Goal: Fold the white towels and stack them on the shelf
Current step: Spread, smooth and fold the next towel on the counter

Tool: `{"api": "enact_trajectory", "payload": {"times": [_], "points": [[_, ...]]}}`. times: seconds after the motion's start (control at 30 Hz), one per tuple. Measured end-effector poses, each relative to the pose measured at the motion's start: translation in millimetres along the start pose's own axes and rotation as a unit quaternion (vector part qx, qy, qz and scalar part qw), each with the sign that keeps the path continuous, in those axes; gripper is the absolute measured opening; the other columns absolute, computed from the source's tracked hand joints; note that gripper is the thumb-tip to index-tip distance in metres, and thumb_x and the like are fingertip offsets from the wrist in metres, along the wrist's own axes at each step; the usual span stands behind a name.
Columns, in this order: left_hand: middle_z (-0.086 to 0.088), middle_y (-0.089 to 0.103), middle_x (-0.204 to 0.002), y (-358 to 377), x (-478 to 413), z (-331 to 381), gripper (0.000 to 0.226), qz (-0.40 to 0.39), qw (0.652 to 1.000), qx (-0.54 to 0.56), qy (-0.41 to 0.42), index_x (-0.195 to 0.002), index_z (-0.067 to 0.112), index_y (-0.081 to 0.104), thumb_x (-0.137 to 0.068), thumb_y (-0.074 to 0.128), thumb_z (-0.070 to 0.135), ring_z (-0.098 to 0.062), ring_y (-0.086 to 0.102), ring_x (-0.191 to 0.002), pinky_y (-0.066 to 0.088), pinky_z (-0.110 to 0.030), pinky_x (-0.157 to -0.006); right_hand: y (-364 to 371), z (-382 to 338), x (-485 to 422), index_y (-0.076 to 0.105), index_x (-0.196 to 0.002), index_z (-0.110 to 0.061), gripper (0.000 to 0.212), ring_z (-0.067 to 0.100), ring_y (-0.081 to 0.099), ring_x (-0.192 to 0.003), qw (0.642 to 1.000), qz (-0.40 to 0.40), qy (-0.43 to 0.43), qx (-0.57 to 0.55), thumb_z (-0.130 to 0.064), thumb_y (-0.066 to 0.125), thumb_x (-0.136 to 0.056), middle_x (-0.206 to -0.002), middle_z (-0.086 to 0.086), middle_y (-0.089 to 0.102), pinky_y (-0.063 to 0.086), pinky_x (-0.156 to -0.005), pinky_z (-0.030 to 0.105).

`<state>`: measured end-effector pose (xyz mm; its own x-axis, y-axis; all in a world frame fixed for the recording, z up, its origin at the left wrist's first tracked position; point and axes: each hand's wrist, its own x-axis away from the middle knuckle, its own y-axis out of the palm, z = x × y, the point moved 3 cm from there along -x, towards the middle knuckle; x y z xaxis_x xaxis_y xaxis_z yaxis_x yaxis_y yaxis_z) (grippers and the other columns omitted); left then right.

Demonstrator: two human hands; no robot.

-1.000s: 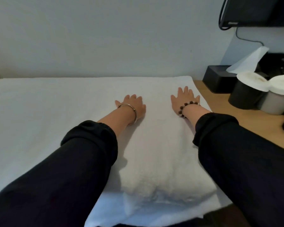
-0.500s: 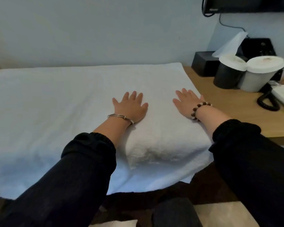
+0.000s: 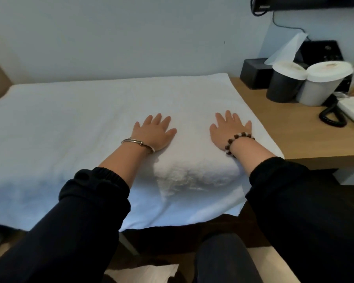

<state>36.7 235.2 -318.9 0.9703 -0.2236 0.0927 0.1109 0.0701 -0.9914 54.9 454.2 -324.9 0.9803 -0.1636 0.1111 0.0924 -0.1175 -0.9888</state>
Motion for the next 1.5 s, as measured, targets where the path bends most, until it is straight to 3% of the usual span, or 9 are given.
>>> {"api": "enact_trajectory", "payload": {"times": [0.1,0.23,0.53,0.8,0.93,1.2,1.37,1.5], "points": [[0.004,0.001,-0.160,-0.3,8.2,-7.6,0.054,0.013,1.000,-0.006,0.018,-0.151,0.031,0.009,-0.100,0.019,0.047,-0.020,0.000,-0.147,0.004,-0.050,-0.115,-4.7,-19.2,-2.1,-0.002,-0.153,-0.022,0.059,0.025,-0.008,-0.147,0.999,-0.024,0.038,0.001,-0.041,0.014,-0.100,-0.160,0.003,-0.012,-0.001,-0.116,0.055],[0.005,0.003,-0.160,-3.4,25.8,-35.8,0.050,0.007,1.000,0.007,0.018,-0.151,0.032,0.011,-0.102,0.019,0.039,-0.019,0.001,-0.146,0.003,-0.052,-0.114,-3.1,-67.5,3.5,0.002,-0.153,-0.018,0.060,0.026,-0.005,-0.147,0.999,-0.027,-0.043,-0.002,-0.045,0.014,-0.101,-0.160,0.006,-0.010,0.002,-0.117,0.052],[0.007,0.005,-0.160,-10.7,95.1,-182.4,0.053,0.035,0.989,0.007,-0.144,-0.150,0.032,0.012,-0.100,0.019,0.046,-0.018,0.003,-0.146,0.004,-0.057,-0.112,13.8,-240.3,29.4,0.003,-0.153,-0.015,0.060,0.028,-0.004,-0.147,0.978,-0.043,-0.204,0.020,-0.042,0.013,-0.100,-0.160,0.008,-0.007,0.003,-0.117,0.051],[0.009,0.006,-0.159,-9.4,136.9,-277.5,0.052,0.076,0.971,-0.002,-0.227,-0.150,0.036,0.013,-0.100,0.017,0.048,-0.017,0.003,-0.146,0.001,-0.051,-0.114,30.2,-358.7,53.1,0.001,-0.153,-0.014,0.062,0.025,-0.008,-0.147,0.964,-0.035,-0.263,0.021,-0.044,0.011,-0.100,-0.160,0.006,-0.009,-0.002,-0.116,0.052],[0.008,0.011,-0.159,-4.3,145.6,-314.2,0.050,0.104,0.964,-0.006,-0.245,-0.149,0.036,0.017,-0.100,0.018,0.046,-0.018,0.007,-0.146,0.004,-0.048,-0.115,43.1,-381.7,59.2,-0.001,-0.153,-0.018,0.060,0.023,-0.007,-0.147,0.955,-0.014,-0.294,0.027,-0.041,0.009,-0.099,-0.160,0.004,-0.009,-0.003,-0.117,0.050],[0.005,0.006,-0.159,-5.4,187.1,-387.0,0.048,0.132,0.896,0.061,-0.420,-0.149,0.035,0.015,-0.102,0.016,0.039,-0.023,0.001,-0.146,0.004,-0.055,-0.114,42.9,-380.7,58.2,0.000,-0.153,-0.022,0.060,0.022,-0.007,-0.147,0.959,-0.018,-0.281,0.023,-0.041,0.011,-0.097,-0.161,0.001,-0.009,-0.003,-0.117,0.052],[0.000,0.015,-0.158,-12.0,148.3,-337.5,0.048,0.101,0.951,-0.003,-0.291,-0.149,0.027,0.020,-0.102,0.017,0.030,-0.023,0.012,-0.144,0.009,-0.054,-0.113,34.4,-405.2,67.9,-0.003,-0.153,-0.017,0.062,0.028,-0.008,-0.147,0.973,-0.068,-0.217,0.042,-0.038,0.016,-0.098,-0.160,0.009,-0.011,-0.004,-0.113,0.060],[0.004,0.010,-0.159,-6.9,162.4,-358.6,0.047,0.139,0.938,0.008,-0.318,-0.149,0.031,0.020,-0.102,0.018,0.034,-0.021,0.006,-0.146,0.004,-0.050,-0.115,42.8,-414.6,78.5,0.004,-0.153,-0.021,0.057,0.021,-0.005,-0.147,0.941,-0.025,-0.338,-0.005,-0.035,0.012,-0.098,-0.161,0.005,-0.007,-0.002,-0.116,0.054]]}}
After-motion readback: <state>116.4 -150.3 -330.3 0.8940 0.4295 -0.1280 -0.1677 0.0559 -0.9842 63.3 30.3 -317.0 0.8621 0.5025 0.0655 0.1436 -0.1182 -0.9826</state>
